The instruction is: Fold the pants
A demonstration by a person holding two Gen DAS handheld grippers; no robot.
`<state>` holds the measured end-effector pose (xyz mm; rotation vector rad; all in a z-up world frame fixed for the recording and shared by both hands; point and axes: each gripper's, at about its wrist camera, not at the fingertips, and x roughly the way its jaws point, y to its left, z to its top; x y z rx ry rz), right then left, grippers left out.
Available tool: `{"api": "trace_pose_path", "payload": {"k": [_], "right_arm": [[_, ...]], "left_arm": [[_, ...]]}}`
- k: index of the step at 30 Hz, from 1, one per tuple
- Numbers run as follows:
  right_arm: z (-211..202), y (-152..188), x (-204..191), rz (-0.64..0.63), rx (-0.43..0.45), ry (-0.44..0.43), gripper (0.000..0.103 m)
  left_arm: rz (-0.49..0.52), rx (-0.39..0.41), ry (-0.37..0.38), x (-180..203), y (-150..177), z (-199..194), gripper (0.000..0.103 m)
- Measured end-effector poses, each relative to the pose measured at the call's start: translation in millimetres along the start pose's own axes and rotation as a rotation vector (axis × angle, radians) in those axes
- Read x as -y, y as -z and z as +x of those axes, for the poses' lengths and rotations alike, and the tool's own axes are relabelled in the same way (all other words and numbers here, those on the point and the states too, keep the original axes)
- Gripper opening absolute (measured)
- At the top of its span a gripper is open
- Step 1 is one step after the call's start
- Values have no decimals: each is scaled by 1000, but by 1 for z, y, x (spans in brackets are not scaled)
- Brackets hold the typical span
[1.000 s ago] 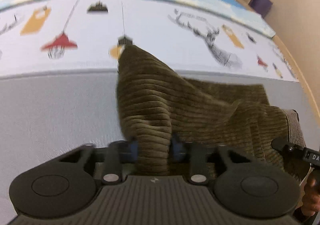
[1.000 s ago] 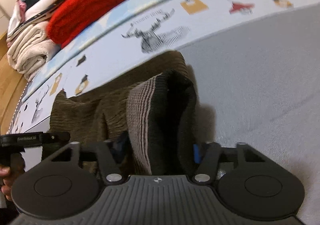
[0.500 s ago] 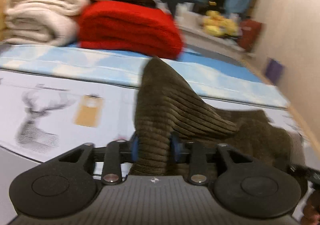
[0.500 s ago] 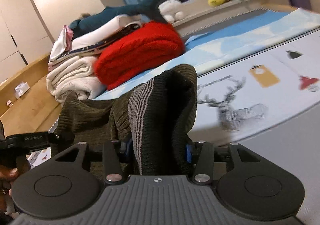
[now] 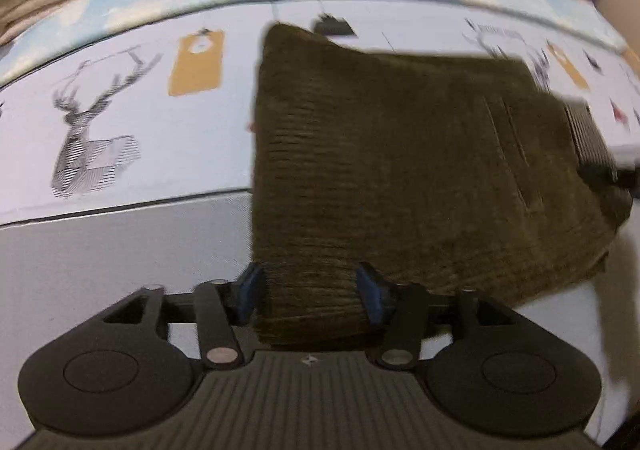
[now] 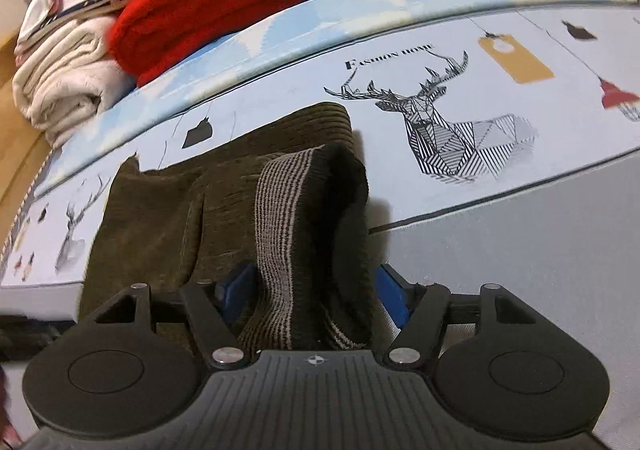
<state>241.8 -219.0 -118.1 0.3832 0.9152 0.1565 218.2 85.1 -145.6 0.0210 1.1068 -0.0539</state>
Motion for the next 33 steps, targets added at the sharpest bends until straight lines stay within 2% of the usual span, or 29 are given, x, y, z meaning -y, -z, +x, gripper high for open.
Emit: {"api": "trace_pose_path", "payload": {"k": [3,5,7,8,9,10,11,12,13,14,16,17,18,19,21,23,25,26,27,28,29,31,33], "right_arm": [[-2,4,-2,15,-23,-14,80],[6,8,-2,17,-98,-59,85],[13,13,-4,-1,-139,-55,88],[13,13,-5,-9,-139,-47,88],[13,13,-4,2,-137,-53,87],[11,12,-3,13,-123,-54,76],[7,10,-3,19,-92,-45,66],[0,8,-4,19,-38,-41,62],[-8,6,-7,9,22,-29,58],[-15,5,-13,-25,79,-1,56],[-13,5,-13,-33,79,18,56],[-6,5,-7,2,24,12,56],[-1,7,-1,30,-18,15,56],[2,8,4,62,-36,11,58],[-3,5,5,77,-24,-1,58],[-9,4,-2,19,1,3,59],[-12,7,-6,-27,13,4,60],[-9,8,-5,-40,-5,20,62],[-5,8,-3,-42,-28,43,65],[-1,10,1,-35,-55,72,73],[0,11,5,-15,-66,77,78],[-3,11,7,24,-77,70,77],[-13,10,-1,-6,-59,96,77]], "left_arm": [[-157,-2,52,-25,-1,0,77],[-260,-69,79,-41,4,12,77],[-363,-109,149,-55,12,20,77],[-404,-122,182,-59,14,23,77],[-425,-126,207,-61,16,24,72],[-428,-117,206,-60,17,22,61],[-421,-92,201,-61,15,18,53],[-410,-63,206,-60,13,10,38],[-396,-33,214,-58,12,3,32],[-380,-8,225,-55,11,-2,30],[-345,-38,194,-51,14,5,34],[-343,-59,178,-50,17,10,40],[-351,-65,164,-51,19,11,52],[-345,-57,146,-52,18,7,55],[-280,5,82,-49,17,-12,52],[-138,117,15,-32,13,-36,52],[-21,176,28,-16,16,-49,52],[16,151,50,-10,20,-45,52],[50,92,57,-4,24,-34,52],[100,3,49,3,31,-19,53],[138,-13,32,9,36,-14,54],[192,25,-19,19,37,-23,54],[216,64,-53,23,36,-39,54]]}}
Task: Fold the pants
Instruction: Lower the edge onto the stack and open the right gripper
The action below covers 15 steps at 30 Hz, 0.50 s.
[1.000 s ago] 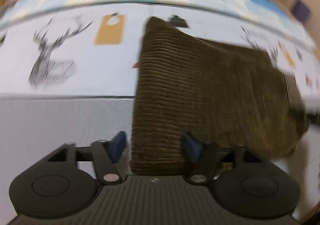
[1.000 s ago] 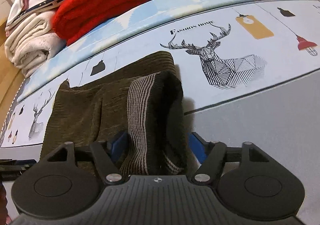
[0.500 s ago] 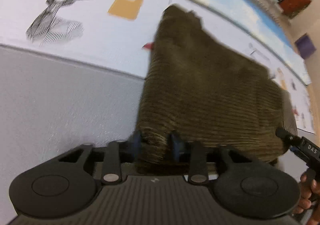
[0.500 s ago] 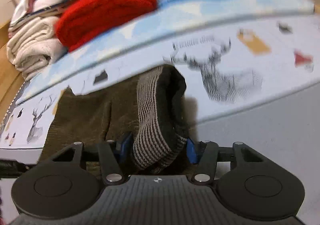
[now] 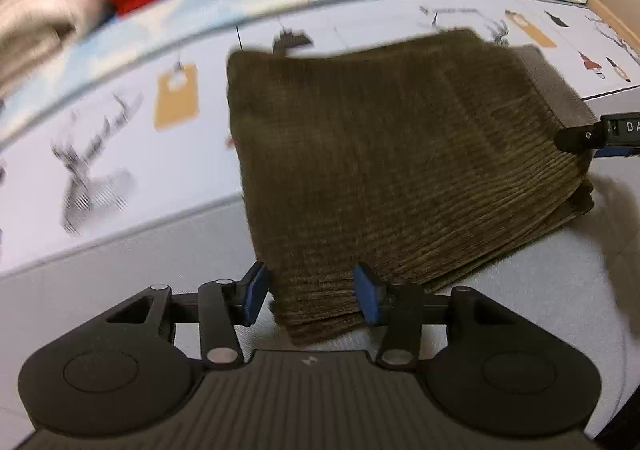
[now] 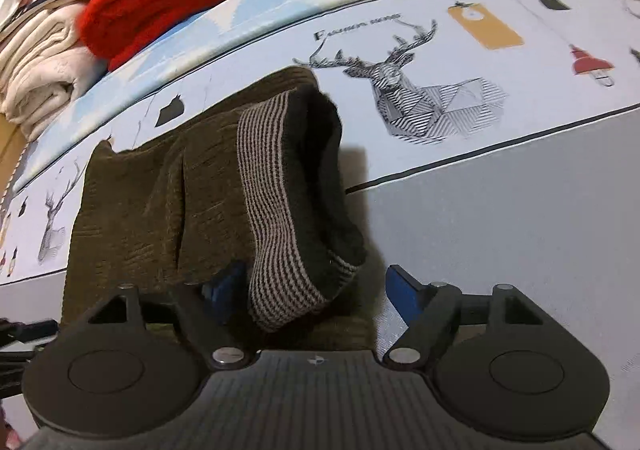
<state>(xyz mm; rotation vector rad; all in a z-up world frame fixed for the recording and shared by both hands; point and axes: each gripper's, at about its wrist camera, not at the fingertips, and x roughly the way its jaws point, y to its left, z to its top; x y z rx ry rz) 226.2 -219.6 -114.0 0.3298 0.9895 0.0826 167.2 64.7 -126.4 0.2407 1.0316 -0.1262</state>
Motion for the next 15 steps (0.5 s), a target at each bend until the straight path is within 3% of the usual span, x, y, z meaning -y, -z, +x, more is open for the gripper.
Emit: {"api": "trace_pose_path", "payload": {"k": [2,4,6,9,11,15], "right_arm": [[-17,2,-11,-62,48,34,77],[-36,4,-21,-115,117,65,77],[-64,9,-30,-153,222,68,78],[-107,20,-42,-203,347,51,84],[-134,28,-49,-232,401,33,88],[-179,47,-59,-271,473,-28,95]], "left_arm": [[-6,43,-39,-1,-4,-13,57],[-44,101,-88,-1,-10,-35,76],[-109,158,-94,2,-14,-56,86],[-212,143,-62,-2,-19,-86,87],[-221,142,-91,4,-18,-108,87],[-200,237,-81,15,-2,-156,90]]}}
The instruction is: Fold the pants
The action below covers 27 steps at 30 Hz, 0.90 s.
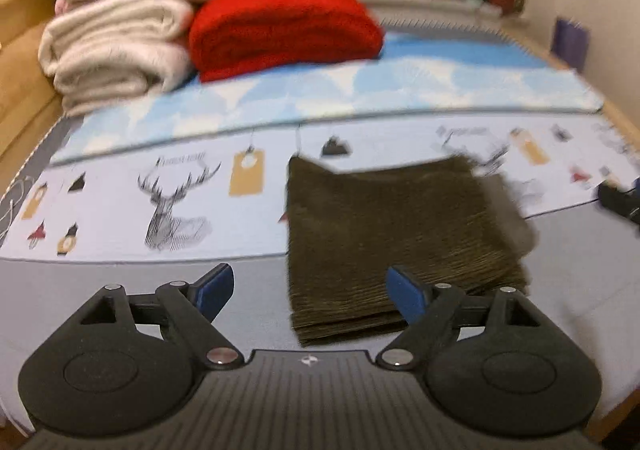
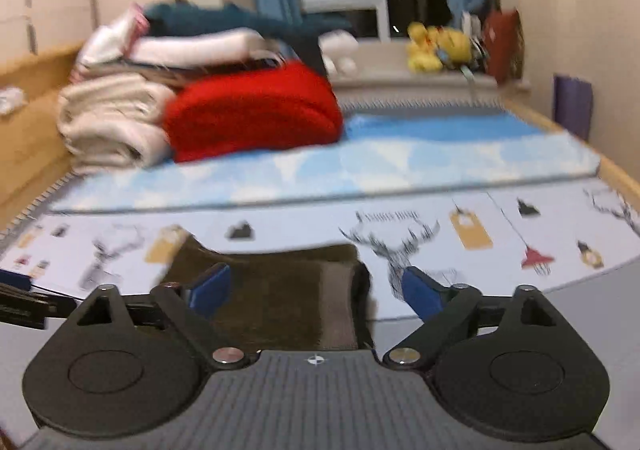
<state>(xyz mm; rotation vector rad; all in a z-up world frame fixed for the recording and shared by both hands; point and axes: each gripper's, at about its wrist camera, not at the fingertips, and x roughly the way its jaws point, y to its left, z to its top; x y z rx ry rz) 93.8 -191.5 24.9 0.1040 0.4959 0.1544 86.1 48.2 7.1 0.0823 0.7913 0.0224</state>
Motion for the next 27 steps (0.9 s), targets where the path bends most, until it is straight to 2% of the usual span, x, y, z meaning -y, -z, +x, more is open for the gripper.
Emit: {"api": "trace_pose_path", "payload": {"k": [1,4,8,10,13,15,19,27], "right_arm": [[-8,2,-3,-13,5,-7,97],[-19,17,-8,-52,5,3,98],[-18,18,-6,5,14,126,96],[-10,19,-2,46,-21,123,96],[5,21,0,87,-93,123,96],[12,23,-7,69,-127,120,96],[17,26,-29,-11,-136,119,96],[27,24,-44,-59,-165,118,96]], "left_arm": [[-8,27,6,1,4,-11,95],[20,41,45,11,17,-24,97],[29,33,42,25,43,-8,97],[18,-31,15,27,49,5,97],[4,-44,-2,21,46,16,97],[-12,-73,9,15,44,25,97],[-58,-124,18,7,42,39,97],[-65,-137,21,14,39,47,97]]}}
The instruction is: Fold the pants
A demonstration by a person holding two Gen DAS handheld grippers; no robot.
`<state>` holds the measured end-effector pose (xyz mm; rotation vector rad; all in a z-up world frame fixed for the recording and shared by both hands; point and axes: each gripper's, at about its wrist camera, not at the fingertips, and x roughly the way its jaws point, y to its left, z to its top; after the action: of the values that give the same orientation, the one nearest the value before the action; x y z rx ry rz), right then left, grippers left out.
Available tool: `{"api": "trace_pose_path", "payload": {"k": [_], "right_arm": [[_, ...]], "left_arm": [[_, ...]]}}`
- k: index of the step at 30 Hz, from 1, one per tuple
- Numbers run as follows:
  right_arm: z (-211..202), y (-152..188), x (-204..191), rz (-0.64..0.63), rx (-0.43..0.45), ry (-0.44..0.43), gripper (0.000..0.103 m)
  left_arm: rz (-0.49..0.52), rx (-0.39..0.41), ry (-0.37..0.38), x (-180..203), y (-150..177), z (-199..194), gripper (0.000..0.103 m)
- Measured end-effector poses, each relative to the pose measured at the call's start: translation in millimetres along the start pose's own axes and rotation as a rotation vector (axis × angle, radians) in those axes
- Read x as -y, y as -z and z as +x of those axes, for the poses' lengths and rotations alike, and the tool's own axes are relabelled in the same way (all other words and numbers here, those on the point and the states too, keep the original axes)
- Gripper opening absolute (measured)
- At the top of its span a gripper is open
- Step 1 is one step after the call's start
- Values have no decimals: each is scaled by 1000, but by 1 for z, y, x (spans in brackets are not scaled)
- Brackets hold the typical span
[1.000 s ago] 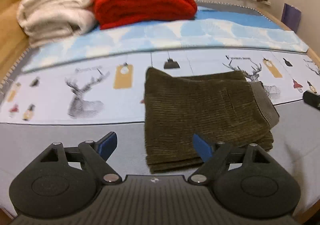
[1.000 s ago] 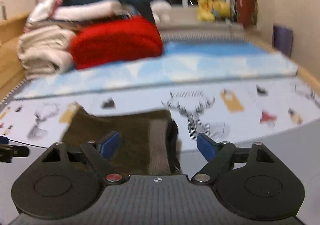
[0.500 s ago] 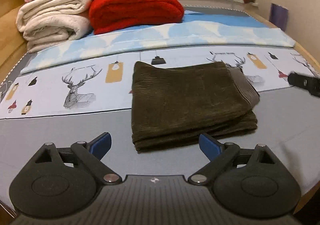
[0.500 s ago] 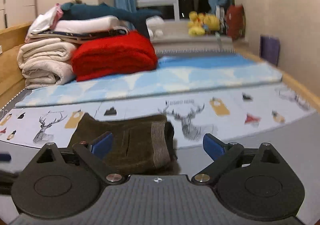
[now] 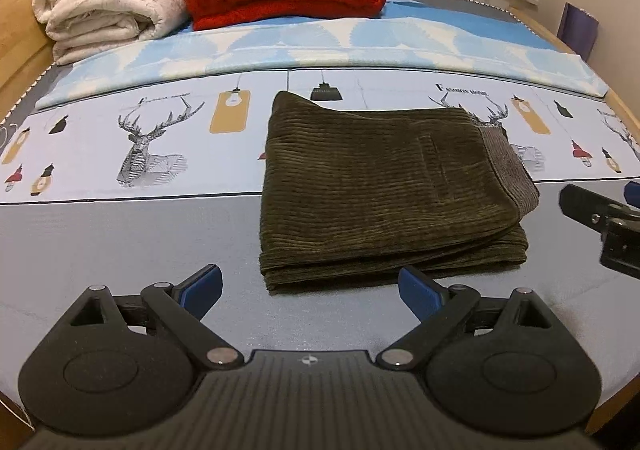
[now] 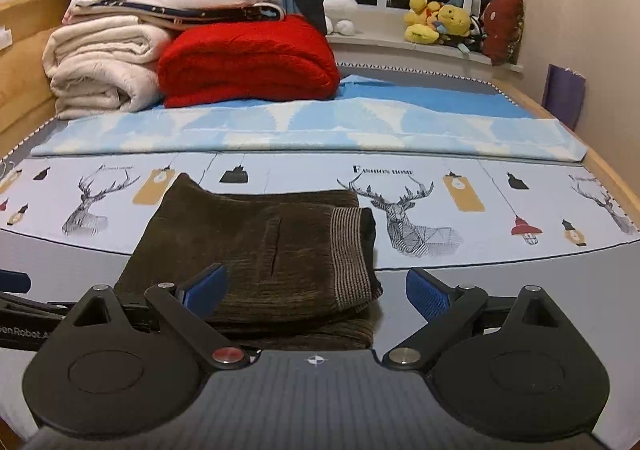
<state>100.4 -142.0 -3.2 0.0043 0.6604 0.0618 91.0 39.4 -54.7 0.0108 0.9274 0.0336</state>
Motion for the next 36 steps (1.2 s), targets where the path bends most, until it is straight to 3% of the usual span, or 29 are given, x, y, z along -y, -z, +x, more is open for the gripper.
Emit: {"api": "trace_pose_path", "payload": {"k": [36], "right_arm": [[3,-1,4,32,-43,-3,96]], "left_arm": [[-4,-30,16,15,-1,7,97]]}}
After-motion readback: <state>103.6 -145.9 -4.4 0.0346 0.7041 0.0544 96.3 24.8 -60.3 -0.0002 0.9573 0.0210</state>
